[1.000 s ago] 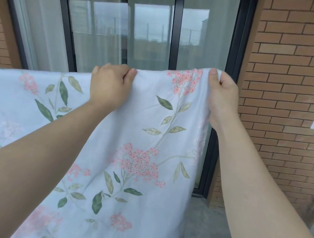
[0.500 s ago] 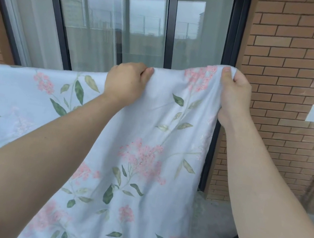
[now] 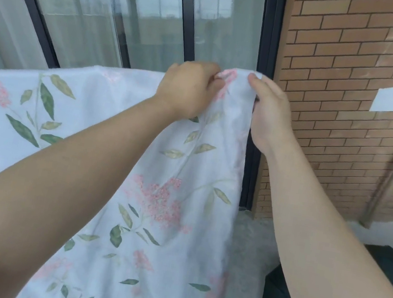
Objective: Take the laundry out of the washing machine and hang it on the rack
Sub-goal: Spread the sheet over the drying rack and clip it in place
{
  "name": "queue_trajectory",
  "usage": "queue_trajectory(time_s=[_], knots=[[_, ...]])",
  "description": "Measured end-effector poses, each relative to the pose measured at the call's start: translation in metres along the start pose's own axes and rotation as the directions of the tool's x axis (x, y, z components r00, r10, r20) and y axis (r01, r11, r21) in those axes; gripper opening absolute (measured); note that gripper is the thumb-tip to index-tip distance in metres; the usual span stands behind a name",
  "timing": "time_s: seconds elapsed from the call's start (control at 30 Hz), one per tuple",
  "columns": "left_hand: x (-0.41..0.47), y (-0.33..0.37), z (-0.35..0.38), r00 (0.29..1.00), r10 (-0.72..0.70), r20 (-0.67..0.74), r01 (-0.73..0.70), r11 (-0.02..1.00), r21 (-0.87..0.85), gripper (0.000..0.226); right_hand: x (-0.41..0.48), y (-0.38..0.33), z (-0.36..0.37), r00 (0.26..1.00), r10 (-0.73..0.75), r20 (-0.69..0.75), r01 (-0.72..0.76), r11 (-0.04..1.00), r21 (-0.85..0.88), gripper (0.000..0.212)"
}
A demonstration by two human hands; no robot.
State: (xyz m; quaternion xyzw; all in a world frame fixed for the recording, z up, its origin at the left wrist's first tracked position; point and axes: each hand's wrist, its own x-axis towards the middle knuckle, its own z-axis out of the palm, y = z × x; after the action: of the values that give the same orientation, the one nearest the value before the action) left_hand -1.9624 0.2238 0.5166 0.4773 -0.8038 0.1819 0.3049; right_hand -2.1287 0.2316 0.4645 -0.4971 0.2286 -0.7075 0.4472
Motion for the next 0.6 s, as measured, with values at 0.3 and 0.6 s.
queue_trajectory(time_s=[0.3,0.6], knots=[[0.007,0.032,0.018,0.992,0.04,-0.121,-0.047,0.997,-0.055,0.021,-0.018,0.06,-0.048,0.923,0.379,0.074,-0.368,0.922,-0.123,0.05],[0.026,0.04,0.045,0.96,0.229,-0.161,-0.164,0.926,0.341,0.035,0.018,0.081,-0.054,0.978,0.21,0.016,-0.208,0.976,-0.07,0.039]])
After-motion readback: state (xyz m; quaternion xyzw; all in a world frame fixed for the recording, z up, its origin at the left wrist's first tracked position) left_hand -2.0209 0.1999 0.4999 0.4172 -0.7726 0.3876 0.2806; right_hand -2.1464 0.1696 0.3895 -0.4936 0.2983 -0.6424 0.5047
